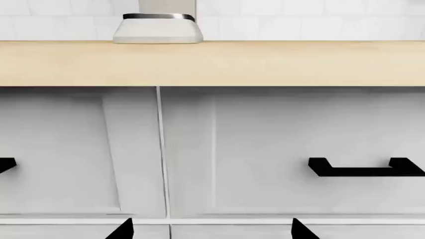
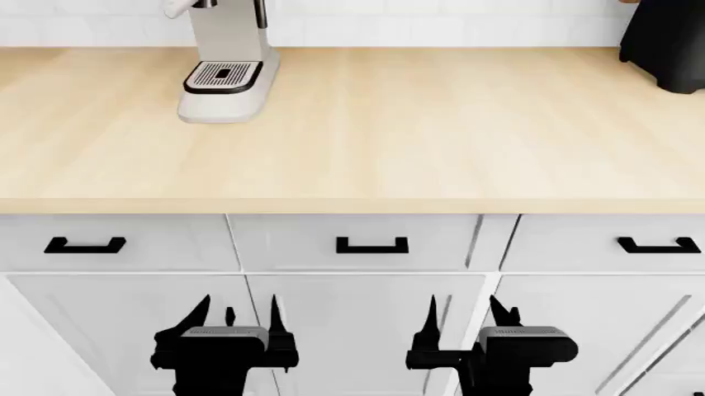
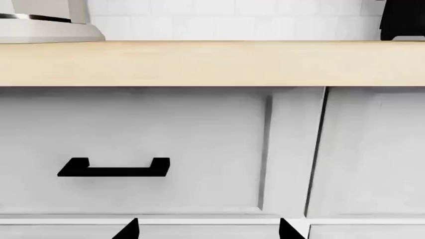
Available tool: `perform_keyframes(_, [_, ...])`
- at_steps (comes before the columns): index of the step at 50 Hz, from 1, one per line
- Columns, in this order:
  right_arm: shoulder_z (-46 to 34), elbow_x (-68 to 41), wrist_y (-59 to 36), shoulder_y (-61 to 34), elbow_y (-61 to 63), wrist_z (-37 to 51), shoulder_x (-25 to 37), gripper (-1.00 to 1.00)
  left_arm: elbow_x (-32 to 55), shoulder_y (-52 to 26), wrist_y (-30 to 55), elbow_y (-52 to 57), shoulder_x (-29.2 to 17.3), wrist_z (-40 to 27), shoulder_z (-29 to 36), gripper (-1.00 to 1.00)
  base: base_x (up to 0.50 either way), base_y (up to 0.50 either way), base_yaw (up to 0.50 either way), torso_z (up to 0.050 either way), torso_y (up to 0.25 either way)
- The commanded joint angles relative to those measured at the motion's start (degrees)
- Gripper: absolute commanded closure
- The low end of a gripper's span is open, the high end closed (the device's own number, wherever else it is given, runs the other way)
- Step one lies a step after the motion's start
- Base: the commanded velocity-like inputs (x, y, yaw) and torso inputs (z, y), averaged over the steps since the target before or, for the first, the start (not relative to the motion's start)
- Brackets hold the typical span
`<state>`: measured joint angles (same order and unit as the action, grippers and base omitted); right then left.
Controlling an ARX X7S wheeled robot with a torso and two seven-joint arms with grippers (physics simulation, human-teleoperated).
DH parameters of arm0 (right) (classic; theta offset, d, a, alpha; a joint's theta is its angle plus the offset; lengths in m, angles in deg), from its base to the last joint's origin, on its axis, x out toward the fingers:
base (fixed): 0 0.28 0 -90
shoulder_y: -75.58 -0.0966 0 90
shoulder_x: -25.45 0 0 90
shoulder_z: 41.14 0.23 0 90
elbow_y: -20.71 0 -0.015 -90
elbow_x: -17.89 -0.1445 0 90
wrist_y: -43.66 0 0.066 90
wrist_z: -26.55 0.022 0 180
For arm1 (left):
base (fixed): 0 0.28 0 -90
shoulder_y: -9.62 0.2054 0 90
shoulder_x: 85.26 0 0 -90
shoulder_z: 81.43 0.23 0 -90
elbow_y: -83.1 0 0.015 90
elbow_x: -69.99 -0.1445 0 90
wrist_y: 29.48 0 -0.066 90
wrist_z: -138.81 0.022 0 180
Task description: Pick the mug from the cabinet, place it under the coffee machine dispenser, and press the start button.
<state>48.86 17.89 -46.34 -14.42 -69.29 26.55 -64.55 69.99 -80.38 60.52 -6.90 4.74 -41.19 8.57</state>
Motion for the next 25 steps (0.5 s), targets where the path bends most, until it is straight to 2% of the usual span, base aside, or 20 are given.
perform_keyframes(1, [-1.3,-0.6,-0.9,0.1,0.4,1.1,0.9,-1.00,1.4,0.3,0.4,0.7,-0.9,-0.8,1.0,-1.00,0.00,0.00,0.00,0.000,0.000])
perform_keyframes(8, [-2.3,-3.6,-2.5,1.7,3.3,1.6,2.3,-1.00,5.5,2.1,1.3,5.2,-2.3,-0.7,2.2,-1.00,0.00,0.00,0.00,0.046,0.010])
perform_keyframes(25, [-3.9,-6.5,-2.4,1.7,2.2,2.9,3.9,-1.00,8.1,3.0,1.3,7.6,-4.3,-1.6,4.3,-1.00,0.00,0.00,0.00,0.050,0.013])
